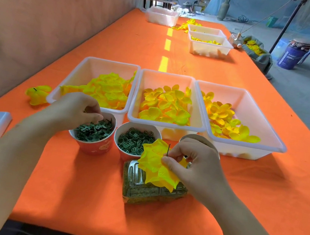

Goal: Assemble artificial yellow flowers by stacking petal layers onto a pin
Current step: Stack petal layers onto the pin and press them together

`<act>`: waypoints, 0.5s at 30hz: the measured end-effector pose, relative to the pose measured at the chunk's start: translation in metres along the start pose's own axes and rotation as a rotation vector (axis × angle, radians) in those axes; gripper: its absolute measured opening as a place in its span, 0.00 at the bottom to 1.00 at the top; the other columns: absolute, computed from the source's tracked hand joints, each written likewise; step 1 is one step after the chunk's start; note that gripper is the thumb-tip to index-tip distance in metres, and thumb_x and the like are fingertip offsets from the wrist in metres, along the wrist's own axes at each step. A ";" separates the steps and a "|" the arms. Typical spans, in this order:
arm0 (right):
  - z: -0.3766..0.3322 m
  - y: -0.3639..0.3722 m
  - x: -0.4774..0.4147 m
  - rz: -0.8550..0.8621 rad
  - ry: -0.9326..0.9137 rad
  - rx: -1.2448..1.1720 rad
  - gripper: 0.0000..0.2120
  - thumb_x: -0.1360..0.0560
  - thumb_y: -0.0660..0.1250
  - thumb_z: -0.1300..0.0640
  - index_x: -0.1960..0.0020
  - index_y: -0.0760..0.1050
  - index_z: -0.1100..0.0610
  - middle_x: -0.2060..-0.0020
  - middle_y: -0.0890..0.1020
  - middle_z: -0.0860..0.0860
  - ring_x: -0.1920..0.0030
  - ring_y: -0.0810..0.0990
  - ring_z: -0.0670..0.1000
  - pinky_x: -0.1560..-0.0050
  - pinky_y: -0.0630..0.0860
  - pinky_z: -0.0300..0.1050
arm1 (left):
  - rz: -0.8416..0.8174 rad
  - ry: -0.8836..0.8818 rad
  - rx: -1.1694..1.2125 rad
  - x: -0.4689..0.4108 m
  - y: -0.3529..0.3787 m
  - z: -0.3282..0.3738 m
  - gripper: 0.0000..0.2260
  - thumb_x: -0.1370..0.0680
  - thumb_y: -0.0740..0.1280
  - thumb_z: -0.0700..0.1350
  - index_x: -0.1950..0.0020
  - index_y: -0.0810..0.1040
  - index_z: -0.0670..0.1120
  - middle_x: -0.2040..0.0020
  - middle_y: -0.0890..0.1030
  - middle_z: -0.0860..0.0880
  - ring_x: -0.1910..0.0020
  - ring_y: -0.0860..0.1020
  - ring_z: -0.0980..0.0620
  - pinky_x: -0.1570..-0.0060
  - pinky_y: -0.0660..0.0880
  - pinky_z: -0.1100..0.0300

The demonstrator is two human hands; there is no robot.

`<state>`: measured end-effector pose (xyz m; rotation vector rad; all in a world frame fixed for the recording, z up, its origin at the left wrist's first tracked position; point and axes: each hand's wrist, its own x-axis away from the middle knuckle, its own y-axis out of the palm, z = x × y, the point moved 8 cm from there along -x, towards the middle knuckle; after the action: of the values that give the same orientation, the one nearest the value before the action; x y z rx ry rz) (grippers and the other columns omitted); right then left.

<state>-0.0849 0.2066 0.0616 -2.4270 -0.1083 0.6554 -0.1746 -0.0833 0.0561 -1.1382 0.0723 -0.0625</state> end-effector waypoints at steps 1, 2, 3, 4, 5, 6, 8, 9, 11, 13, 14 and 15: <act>-0.001 0.000 0.000 0.000 -0.001 -0.004 0.15 0.32 0.79 0.58 0.66 0.76 0.44 0.70 0.77 0.40 0.61 0.78 0.44 0.61 0.66 0.31 | -0.003 -0.003 0.053 0.002 -0.003 0.001 0.05 0.25 0.74 0.42 0.60 0.82 0.48 0.65 0.84 0.52 0.66 0.80 0.59 0.65 0.72 0.60; -0.001 0.000 0.000 0.002 -0.003 -0.005 0.15 0.32 0.79 0.58 0.66 0.76 0.43 0.70 0.76 0.40 0.61 0.78 0.44 0.61 0.66 0.31 | -0.001 0.001 0.127 0.003 -0.004 0.005 0.05 0.26 0.75 0.39 0.59 0.82 0.47 0.66 0.85 0.52 0.67 0.80 0.61 0.66 0.73 0.62; -0.001 0.000 0.000 0.005 -0.005 -0.003 0.15 0.32 0.79 0.58 0.66 0.76 0.43 0.70 0.76 0.40 0.61 0.77 0.44 0.61 0.66 0.30 | -0.003 0.013 0.219 0.005 -0.004 0.010 0.06 0.27 0.76 0.35 0.59 0.82 0.45 0.65 0.85 0.51 0.66 0.81 0.61 0.66 0.75 0.65; -0.001 0.000 -0.001 0.007 -0.005 -0.001 0.16 0.32 0.79 0.58 0.66 0.76 0.43 0.70 0.76 0.40 0.61 0.77 0.44 0.61 0.66 0.30 | -0.013 0.034 0.312 0.007 -0.002 0.018 0.08 0.29 0.75 0.32 0.58 0.82 0.43 0.63 0.86 0.50 0.64 0.83 0.59 0.63 0.78 0.66; -0.001 0.000 -0.001 0.008 -0.004 0.001 0.16 0.32 0.79 0.58 0.66 0.76 0.43 0.70 0.76 0.40 0.61 0.78 0.44 0.61 0.66 0.31 | -0.029 0.060 0.390 0.008 0.002 0.028 0.09 0.30 0.75 0.29 0.57 0.82 0.41 0.61 0.87 0.49 0.61 0.84 0.57 0.60 0.79 0.66; -0.001 0.000 -0.001 0.008 -0.004 0.000 0.16 0.32 0.79 0.58 0.66 0.76 0.43 0.70 0.77 0.40 0.61 0.78 0.44 0.61 0.66 0.31 | -0.045 0.085 0.441 0.009 0.006 0.037 0.09 0.30 0.74 0.27 0.56 0.82 0.40 0.60 0.87 0.48 0.60 0.85 0.55 0.58 0.81 0.63; -0.001 0.001 -0.001 0.006 -0.004 0.000 0.15 0.32 0.79 0.58 0.66 0.76 0.43 0.70 0.77 0.40 0.61 0.78 0.45 0.61 0.66 0.31 | -0.069 0.125 0.481 0.007 0.016 0.052 0.09 0.29 0.74 0.28 0.56 0.83 0.42 0.61 0.87 0.49 0.63 0.83 0.54 0.60 0.80 0.58; -0.001 0.001 -0.001 0.006 -0.003 0.001 0.15 0.32 0.79 0.58 0.66 0.76 0.44 0.70 0.77 0.40 0.61 0.78 0.44 0.61 0.67 0.31 | -0.083 0.128 0.484 0.006 0.021 0.056 0.10 0.28 0.75 0.30 0.55 0.84 0.45 0.62 0.87 0.50 0.66 0.82 0.55 0.62 0.79 0.59; 0.000 0.000 0.000 0.007 -0.004 0.001 0.15 0.32 0.79 0.58 0.66 0.76 0.44 0.70 0.77 0.40 0.61 0.78 0.44 0.60 0.66 0.31 | -0.124 0.112 0.460 0.004 0.027 0.056 0.11 0.27 0.75 0.36 0.51 0.86 0.51 0.63 0.86 0.50 0.69 0.81 0.54 0.63 0.77 0.61; 0.000 0.000 0.000 0.009 -0.005 -0.005 0.15 0.32 0.79 0.58 0.66 0.76 0.43 0.70 0.77 0.39 0.61 0.78 0.44 0.60 0.66 0.31 | -0.126 0.110 0.477 0.003 0.028 0.052 0.12 0.26 0.74 0.37 0.50 0.86 0.54 0.63 0.86 0.49 0.66 0.82 0.51 0.62 0.78 0.59; 0.000 0.000 0.000 0.011 -0.007 -0.008 0.15 0.32 0.79 0.58 0.66 0.76 0.43 0.70 0.77 0.39 0.61 0.77 0.44 0.60 0.67 0.31 | -0.080 0.114 0.493 0.002 0.025 0.048 0.11 0.26 0.75 0.37 0.52 0.86 0.53 0.64 0.86 0.50 0.67 0.81 0.53 0.65 0.77 0.61; 0.000 -0.001 0.001 0.014 -0.010 -0.009 0.15 0.32 0.79 0.58 0.66 0.76 0.43 0.70 0.77 0.39 0.61 0.77 0.44 0.60 0.67 0.31 | -0.007 0.114 0.461 0.001 0.020 0.042 0.09 0.27 0.75 0.37 0.55 0.86 0.52 0.65 0.86 0.52 0.69 0.80 0.57 0.68 0.75 0.66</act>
<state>-0.0843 0.2072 0.0618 -2.4350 -0.0987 0.6739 -0.1701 -0.0374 0.0557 -0.6735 0.1474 -0.1429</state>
